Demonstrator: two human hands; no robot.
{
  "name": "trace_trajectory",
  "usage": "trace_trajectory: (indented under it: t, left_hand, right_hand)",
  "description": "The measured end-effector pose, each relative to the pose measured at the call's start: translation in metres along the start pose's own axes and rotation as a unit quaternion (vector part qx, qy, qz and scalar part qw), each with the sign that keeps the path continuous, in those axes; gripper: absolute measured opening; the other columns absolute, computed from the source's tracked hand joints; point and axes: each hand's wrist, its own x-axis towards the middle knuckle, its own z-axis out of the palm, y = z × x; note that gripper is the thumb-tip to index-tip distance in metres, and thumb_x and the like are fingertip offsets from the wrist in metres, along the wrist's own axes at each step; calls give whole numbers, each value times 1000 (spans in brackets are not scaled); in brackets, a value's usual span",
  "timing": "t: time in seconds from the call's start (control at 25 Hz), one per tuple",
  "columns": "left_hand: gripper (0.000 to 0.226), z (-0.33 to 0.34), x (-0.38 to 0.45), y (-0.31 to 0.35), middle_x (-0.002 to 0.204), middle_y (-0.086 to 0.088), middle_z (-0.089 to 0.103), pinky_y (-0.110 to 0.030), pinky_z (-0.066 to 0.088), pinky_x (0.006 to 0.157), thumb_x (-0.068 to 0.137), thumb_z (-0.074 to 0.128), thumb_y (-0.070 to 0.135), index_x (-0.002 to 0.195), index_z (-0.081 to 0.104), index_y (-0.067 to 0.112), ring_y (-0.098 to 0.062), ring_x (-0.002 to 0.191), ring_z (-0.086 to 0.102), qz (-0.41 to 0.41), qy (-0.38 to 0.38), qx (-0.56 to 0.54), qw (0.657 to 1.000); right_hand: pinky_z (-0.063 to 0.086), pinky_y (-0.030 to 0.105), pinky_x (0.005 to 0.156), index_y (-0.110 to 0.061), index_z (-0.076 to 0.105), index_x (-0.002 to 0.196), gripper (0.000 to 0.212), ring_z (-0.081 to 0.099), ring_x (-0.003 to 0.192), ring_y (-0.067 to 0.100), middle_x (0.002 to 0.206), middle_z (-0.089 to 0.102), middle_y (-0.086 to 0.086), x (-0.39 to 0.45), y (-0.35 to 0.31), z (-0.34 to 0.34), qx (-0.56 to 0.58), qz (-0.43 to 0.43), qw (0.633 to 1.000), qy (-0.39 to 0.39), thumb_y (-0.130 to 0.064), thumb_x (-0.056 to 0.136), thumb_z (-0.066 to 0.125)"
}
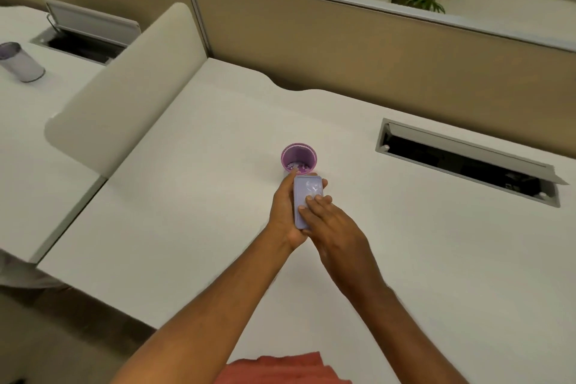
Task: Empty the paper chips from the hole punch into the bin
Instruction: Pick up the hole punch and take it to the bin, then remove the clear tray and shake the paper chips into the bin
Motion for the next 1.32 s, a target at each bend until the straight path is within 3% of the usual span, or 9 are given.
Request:
trace_trajectory:
  t: [0.12,0.4,0.64,0.76,0.8,0.88,0.96,1.08,1.32]
  left_hand:
    - [72,-8,1,7,85,-5,77,-26,61,69,101,29,60,89,84,15,-17,69,72,10,28,-19,999]
    - [55,-9,-4,19,92,-11,71,-30,63,59,99,43,58,123,59,11,-22,66,69,9,77,-12,997]
    - [55,-22,2,24,83,-9,75,-28,62,60,101,37,58,111,63,11,-21,64,70,1,146,9,989]
    - [44,-25,20,28,90,-8,72,-26,62,67,107,30,47,109,59,15,-20,74,71,-41,145,-60,987]
    - [36,-23,10,35,100,-8,69,-25,61,76,108,33,41,113,57,15,-20,85,69,-61,112,-34,991]
    - [34,-14,11,28,108,-4,68,-26,58,85,105,43,42,120,55,15,-18,95,69,-61,200,115,971]
    - [42,-15,18,22,88,-1,73,-26,62,68,101,43,53,109,60,15,-16,75,71,-64,149,1,987]
    - [45,-23,8,22,66,-4,72,-21,59,53,105,33,49,100,59,13,-17,53,67,30,146,-25,989]
    - [47,-26,16,26,73,-2,77,-25,59,59,102,37,53,98,67,17,-15,58,71,49,161,37,985]
  right_hand:
    - [37,31,117,-10,63,137,57,49,139,20,145,59,8,6,-2,10,-1,-2,1000,-9,-1,84,80]
    - [36,30,116,-12,62,138,62,50,139,21,146,57,6,15,0,23,-8,-13,999,-41,4,81,80]
    - [39,31,116,-10,62,137,57,53,138,20,145,59,5,23,-2,29,20,2,998,-51,8,85,74]
    - [48,35,112,-7,64,135,52,58,133,20,141,62,7,27,-6,30,46,35,997,-44,9,86,73]
    - [50,36,109,-6,64,134,50,60,131,21,140,64,7,28,-8,30,61,54,996,-38,8,87,72]
    - [53,35,105,-7,66,132,46,64,125,21,136,66,7,33,-11,28,93,95,991,-31,8,89,69]
    - [51,26,103,-8,66,131,40,67,120,21,133,69,6,37,-12,25,122,131,984,-20,5,94,63]
    - [38,12,104,-8,65,131,36,67,118,23,130,70,7,44,-14,23,165,183,969,-8,-9,99,50]
    - [47,9,95,-15,64,131,32,66,114,8,127,70,-7,57,-8,20,253,247,934,53,-22,108,44]
